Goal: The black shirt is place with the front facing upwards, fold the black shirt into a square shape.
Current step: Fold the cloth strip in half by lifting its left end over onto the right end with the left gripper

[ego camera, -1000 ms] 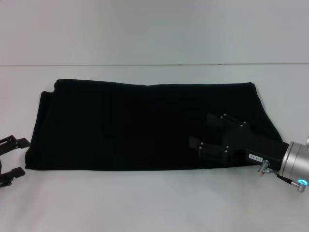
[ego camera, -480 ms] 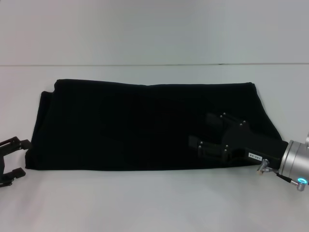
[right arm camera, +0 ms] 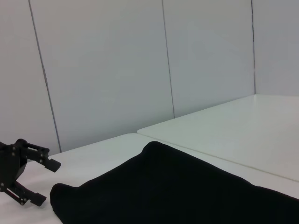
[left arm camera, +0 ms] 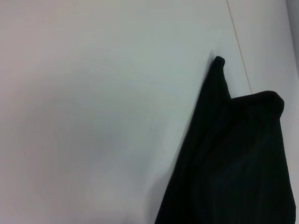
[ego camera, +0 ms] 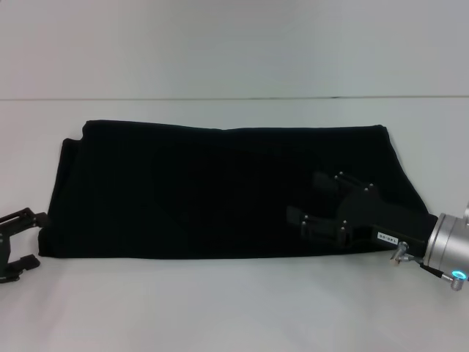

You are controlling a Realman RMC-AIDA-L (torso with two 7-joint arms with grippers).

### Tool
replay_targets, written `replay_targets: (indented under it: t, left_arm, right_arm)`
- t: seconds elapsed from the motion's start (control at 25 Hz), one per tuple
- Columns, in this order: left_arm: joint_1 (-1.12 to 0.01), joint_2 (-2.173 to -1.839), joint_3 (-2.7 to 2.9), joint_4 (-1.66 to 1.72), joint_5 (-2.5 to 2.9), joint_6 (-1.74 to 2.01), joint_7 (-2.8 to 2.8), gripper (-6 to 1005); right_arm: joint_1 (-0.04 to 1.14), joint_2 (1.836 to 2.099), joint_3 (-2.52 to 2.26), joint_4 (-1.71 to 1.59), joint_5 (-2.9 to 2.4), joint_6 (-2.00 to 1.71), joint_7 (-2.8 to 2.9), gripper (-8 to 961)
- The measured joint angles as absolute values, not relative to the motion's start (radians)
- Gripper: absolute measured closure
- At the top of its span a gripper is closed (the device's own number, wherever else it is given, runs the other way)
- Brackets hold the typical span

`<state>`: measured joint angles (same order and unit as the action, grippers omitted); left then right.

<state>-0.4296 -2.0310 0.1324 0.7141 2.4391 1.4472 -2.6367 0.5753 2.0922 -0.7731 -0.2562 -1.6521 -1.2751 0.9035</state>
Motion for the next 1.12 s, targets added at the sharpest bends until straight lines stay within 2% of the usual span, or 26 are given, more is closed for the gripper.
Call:
replay_targets:
  t: [0.72,1.12]
  left_arm:
    - [-0.457,-2.03,0.16,0.67,2.424,1.405,-2.637,111]
    - [-0.46,-2.022,0.145,0.606,2.22,1.443,-2.566,112]
  right_arm:
    - [0.569,2.092,-0.773,-0.256,-1.652,-1.275,0.903,28]
    - [0.569,2.092,-0.773,-0.256,-1.652,-1.274,0.903,28]
